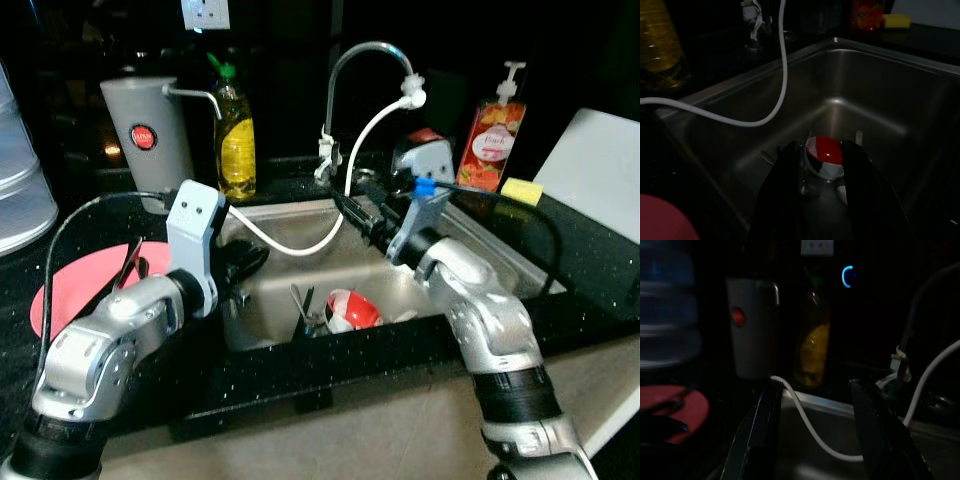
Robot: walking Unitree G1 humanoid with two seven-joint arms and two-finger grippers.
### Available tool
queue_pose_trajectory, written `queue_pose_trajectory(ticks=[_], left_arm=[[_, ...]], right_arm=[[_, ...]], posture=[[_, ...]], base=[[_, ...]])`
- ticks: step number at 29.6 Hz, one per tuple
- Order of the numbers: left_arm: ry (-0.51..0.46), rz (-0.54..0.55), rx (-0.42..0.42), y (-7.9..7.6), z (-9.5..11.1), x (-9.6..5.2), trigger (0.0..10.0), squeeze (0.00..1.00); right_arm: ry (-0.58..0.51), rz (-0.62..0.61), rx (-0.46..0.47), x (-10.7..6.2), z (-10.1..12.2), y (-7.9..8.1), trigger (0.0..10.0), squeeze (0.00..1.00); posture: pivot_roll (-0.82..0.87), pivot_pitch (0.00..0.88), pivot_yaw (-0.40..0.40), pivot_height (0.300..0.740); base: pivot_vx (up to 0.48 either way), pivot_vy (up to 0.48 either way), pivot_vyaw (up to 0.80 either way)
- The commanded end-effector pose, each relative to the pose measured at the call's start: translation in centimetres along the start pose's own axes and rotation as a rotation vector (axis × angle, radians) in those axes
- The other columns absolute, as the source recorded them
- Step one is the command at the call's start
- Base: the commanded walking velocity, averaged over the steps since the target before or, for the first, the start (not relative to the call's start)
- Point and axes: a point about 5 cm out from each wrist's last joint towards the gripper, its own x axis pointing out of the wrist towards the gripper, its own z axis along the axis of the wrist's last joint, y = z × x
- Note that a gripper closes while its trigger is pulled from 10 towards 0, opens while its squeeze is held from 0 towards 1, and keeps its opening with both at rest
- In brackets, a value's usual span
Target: Kitchen organization
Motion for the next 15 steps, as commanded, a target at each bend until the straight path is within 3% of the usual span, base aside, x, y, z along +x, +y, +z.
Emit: queue_pose_trajectory(ticks=[1, 6, 12, 15], left_arm=[[0.015, 0.004, 0.001, -0.2, -0.3, -0.1, 10.0, 0.00], [-0.037, 0.034, 0.014, -0.2, 0.5, -0.7, 10.0, 0.00], [-0.119, 0.051, 0.015, -0.3, 1.5, -1.3, 10.0, 0.00], [-0.124, 0.067, 0.018, -0.1, 1.5, -1.2, 10.0, 0.00]], right_arm=[[0.004, -0.017, 0.019, -0.4, 0.0, 0.2, 10.0, 0.00], [0.060, -0.074, 0.010, -2.7, -0.8, 1.1, 10.0, 0.00], [0.118, -0.180, -0.040, -4.7, -0.9, -0.1, 10.0, 0.00], [0.124, -0.208, -0.043, -4.9, -0.9, -0.3, 10.0, 0.00]], posture=[[-0.05, 0.055, -0.019, 0.740], [-0.06, 0.063, -0.012, 0.740], [-0.07, 0.073, -0.010, 0.740], [-0.07, 0.073, -0.009, 0.740]], base=[[0.000, 0.000, 0.00], [0.000, 0.000, 0.00], [0.000, 0.000, 0.00], [0.000, 0.000, 0.00]])
